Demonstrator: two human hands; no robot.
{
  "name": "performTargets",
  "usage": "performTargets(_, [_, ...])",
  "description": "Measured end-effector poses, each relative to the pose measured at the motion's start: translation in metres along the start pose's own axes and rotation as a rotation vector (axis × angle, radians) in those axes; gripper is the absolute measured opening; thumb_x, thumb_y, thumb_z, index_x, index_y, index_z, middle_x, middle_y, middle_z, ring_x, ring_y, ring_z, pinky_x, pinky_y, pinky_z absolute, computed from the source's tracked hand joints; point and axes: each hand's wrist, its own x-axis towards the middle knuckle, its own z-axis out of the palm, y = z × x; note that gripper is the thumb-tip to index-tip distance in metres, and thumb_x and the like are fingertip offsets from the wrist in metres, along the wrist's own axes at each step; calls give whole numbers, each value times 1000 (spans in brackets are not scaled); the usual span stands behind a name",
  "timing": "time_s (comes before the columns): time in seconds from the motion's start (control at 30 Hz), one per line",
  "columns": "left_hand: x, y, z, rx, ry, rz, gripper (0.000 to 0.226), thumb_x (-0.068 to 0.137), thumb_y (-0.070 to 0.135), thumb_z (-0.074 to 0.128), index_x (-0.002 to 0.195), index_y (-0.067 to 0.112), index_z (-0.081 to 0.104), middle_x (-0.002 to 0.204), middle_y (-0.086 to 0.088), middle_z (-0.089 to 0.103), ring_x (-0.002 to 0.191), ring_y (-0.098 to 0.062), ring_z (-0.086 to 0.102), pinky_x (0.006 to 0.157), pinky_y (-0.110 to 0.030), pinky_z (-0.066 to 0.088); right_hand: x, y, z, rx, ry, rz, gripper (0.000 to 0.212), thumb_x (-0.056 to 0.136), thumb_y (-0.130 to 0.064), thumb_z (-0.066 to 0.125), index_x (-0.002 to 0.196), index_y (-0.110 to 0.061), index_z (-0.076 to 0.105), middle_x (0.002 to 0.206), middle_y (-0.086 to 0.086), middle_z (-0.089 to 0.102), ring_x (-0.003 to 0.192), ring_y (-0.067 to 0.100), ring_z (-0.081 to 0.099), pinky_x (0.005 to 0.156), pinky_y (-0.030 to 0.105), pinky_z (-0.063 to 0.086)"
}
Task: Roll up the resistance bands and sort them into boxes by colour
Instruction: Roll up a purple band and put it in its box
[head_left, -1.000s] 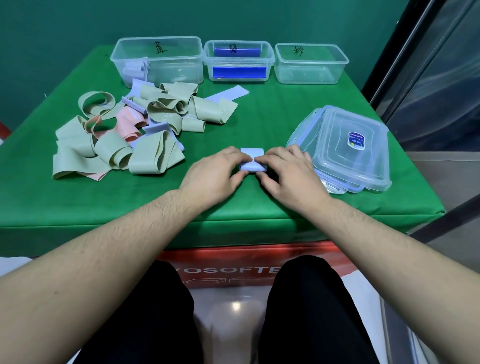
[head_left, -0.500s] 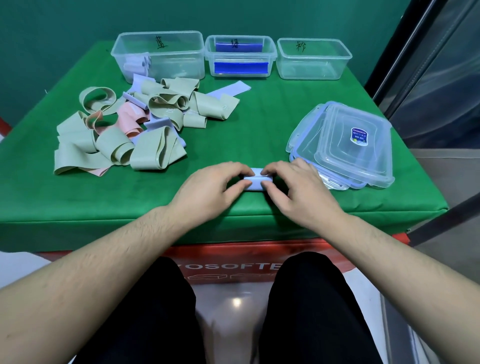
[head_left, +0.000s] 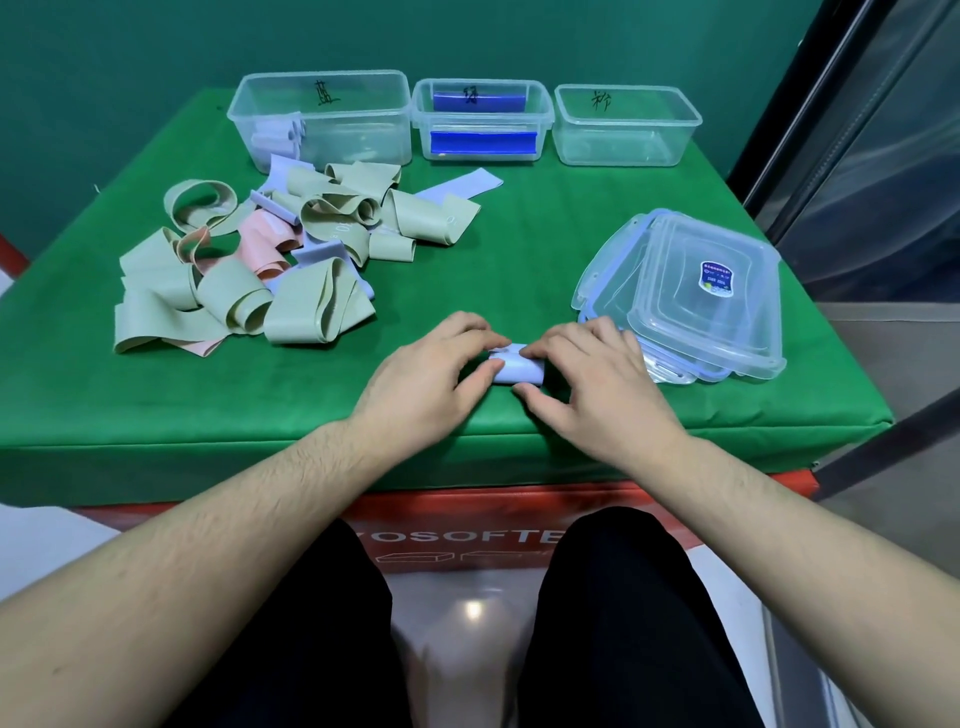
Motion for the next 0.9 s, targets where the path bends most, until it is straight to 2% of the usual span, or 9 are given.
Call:
performTargets(0.1, [-1, 2, -2, 1, 19, 44, 25, 94, 37, 62, 117, 28, 65, 119, 17, 56, 74, 12, 46, 67, -27, 42, 2, 2, 1, 2, -13, 31, 35, 90, -53, 52, 109, -28, 67, 103, -11, 61, 97, 19, 44, 80, 29, 25])
performTargets(0.17, [1, 1, -3, 33, -8, 54, 27, 91, 38, 65, 117, 28, 66, 115, 17, 59, 77, 4, 50, 70, -30, 49, 5, 2, 2, 12, -26, 53, 35, 90, -53, 51, 110, -29, 68, 104, -10, 61, 99, 19, 44, 82, 31, 26])
performTargets(0.3, [8, -1, -2, 75, -35, 43, 29, 92, 35, 62, 120, 29, 65, 115, 16, 61, 98, -11, 62, 78, -37, 53, 9, 2, 2, 22, -24, 42, 34, 89, -47, 59, 117, -28, 66, 111, -10, 61, 101, 19, 42, 82, 37, 32])
performTargets(0.47, [11, -2, -1, 94, -50, 47, 32, 92, 36, 60, 124, 31, 61, 120, 17, 56, 101, -11, 61, 77, -36, 53, 12, 2, 5, 60, -28, 26, 24, 91, -37, 63, 112, -26, 66, 105, -11, 64, 98, 20, 47, 81, 30, 24])
performTargets(0.67, [10, -1, 0, 74, -29, 44, 34, 92, 33, 60, 125, 35, 55, 121, 19, 56, 106, -8, 59, 79, -34, 52, 17, 3, 5, 61, -72, 66, 32, 92, -41, 52, 119, -28, 64, 107, -10, 67, 101, 20, 48, 81, 31, 24])
performTargets(0.83, [15, 3, 1, 79, -45, -39, 31, 93, 36, 55, 124, 37, 51, 120, 19, 57, 103, -10, 58, 79, -35, 50, 16, 3, 6, 100, -99, 116, 32, 91, -37, 60, 122, -28, 57, 114, -11, 66, 107, 19, 47, 88, 35, 28])
performTargets(0.9, [16, 4, 0, 46, -70, -76, 33, 94, 36, 54, 126, 38, 46, 122, 18, 55, 91, -8, 56, 79, -35, 48, 17, 2, 6, 130, -88, 132, 29, 92, -33, 62, 120, -26, 59, 113, -9, 67, 107, 20, 48, 87, 35, 29])
